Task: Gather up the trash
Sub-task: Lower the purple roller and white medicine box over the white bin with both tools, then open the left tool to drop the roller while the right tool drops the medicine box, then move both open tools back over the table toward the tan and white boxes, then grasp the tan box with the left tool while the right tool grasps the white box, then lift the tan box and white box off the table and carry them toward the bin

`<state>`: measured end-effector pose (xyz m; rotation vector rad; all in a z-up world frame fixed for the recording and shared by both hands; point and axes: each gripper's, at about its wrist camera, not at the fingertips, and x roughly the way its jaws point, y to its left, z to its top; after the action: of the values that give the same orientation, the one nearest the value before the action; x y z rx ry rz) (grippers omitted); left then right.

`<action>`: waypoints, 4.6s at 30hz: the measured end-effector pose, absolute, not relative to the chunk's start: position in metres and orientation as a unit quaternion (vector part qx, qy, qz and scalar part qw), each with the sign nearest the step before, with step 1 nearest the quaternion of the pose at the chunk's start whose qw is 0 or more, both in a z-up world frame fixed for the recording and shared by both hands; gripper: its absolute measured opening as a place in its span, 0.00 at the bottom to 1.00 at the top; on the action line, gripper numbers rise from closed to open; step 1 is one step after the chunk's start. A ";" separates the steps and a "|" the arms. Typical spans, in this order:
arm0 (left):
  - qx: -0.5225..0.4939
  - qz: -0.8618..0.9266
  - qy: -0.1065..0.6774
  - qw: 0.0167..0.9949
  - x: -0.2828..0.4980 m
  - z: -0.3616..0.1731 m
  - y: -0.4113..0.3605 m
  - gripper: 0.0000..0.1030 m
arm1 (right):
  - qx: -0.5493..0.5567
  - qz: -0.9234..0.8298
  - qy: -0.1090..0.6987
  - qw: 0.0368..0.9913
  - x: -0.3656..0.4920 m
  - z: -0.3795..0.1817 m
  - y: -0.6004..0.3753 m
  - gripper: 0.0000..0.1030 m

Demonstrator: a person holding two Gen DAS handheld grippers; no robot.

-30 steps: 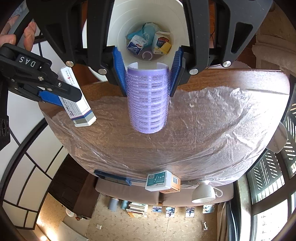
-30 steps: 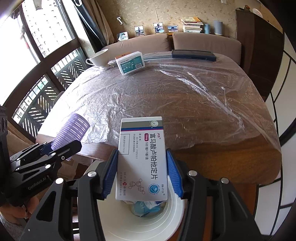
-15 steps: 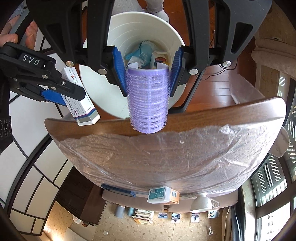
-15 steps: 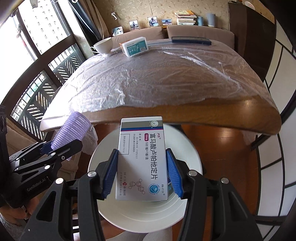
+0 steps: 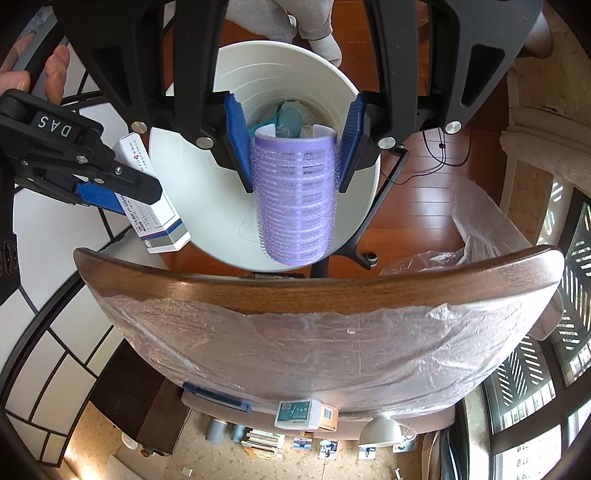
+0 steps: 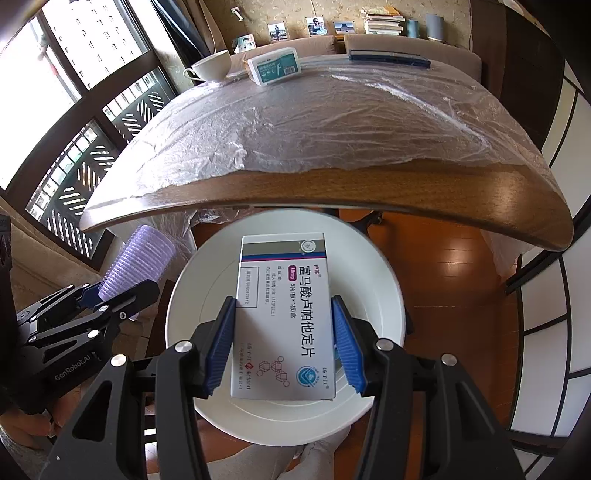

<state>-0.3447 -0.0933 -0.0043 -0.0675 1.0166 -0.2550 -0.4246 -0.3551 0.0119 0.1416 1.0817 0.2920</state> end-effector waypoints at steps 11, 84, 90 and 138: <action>-0.020 -0.115 0.505 0.855 -0.346 -0.024 -0.104 0.43 | 0.068 0.144 0.537 0.829 -0.423 -0.013 -0.359 0.49; 0.054 -0.173 0.424 0.887 -0.095 0.051 -0.044 0.91 | -0.076 0.141 0.398 0.903 -0.130 0.061 -0.282 0.95; 0.080 -0.195 0.433 0.876 -0.062 0.030 -0.042 0.91 | -0.066 0.174 0.408 0.894 -0.078 0.047 -0.266 0.95; 0.053 -0.288 0.402 0.867 0.006 0.022 -0.113 0.61 | 0.035 0.137 0.428 0.893 -0.047 0.026 -0.354 0.80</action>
<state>0.0060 -0.1129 0.0225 0.1117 0.8417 -0.6038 -0.0466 -0.3544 0.0262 0.0731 0.8870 0.2841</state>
